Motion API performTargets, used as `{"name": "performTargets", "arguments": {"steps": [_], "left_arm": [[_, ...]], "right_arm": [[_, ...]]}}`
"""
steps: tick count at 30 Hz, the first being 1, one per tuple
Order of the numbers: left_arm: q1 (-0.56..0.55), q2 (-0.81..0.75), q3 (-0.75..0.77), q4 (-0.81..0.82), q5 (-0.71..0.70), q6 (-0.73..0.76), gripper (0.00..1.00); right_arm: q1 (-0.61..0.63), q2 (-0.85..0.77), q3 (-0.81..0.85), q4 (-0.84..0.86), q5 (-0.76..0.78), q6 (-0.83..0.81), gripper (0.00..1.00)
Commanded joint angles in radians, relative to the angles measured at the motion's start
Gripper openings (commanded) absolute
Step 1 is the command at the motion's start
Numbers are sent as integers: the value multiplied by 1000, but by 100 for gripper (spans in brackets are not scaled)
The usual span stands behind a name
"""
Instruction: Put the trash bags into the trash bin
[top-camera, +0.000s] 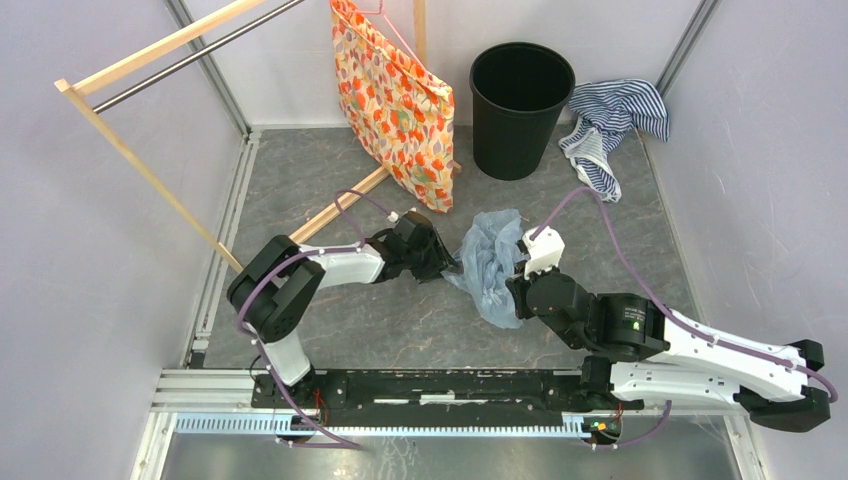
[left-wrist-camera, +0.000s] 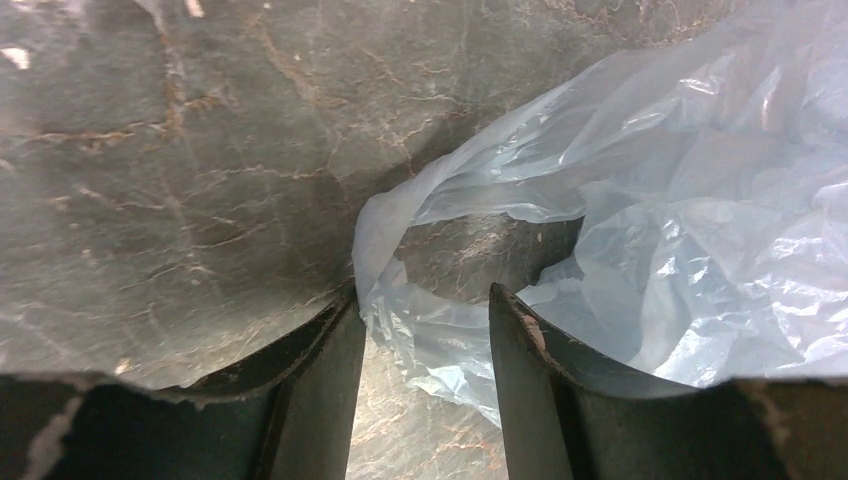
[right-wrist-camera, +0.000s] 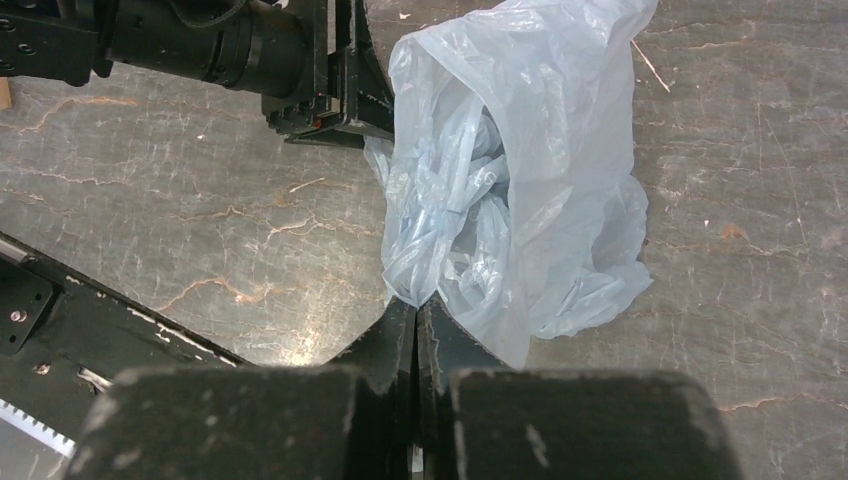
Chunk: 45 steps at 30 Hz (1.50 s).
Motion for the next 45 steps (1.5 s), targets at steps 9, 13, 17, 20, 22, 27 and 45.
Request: {"name": "performTargets", "arguments": {"steps": [9, 13, 17, 20, 22, 27, 45], "left_arm": [[-26, 119, 119, -27, -110, 61, 19], [-6, 20, 248, -197, -172, 173, 2], [1, -228, 390, -413, -326, 314, 2], [1, -377, 465, -539, -378, 397, 2], [1, -452, 472, -604, -379, 417, 2], [1, -625, 321, -641, -351, 400, 2], [1, -746, 18, -654, -388, 301, 2]], "right_arm": [[-3, -18, 72, -10, 32, 7, 0], [-4, -18, 162, -102, 110, -3, 0], [-4, -31, 291, -206, 216, -24, 0], [-3, -57, 280, -167, 199, -52, 0], [-3, -49, 228, -145, 158, -49, 0], [-3, -44, -14, -15, -2, 19, 2], [-30, -30, -257, 103, -32, 120, 85]]}}
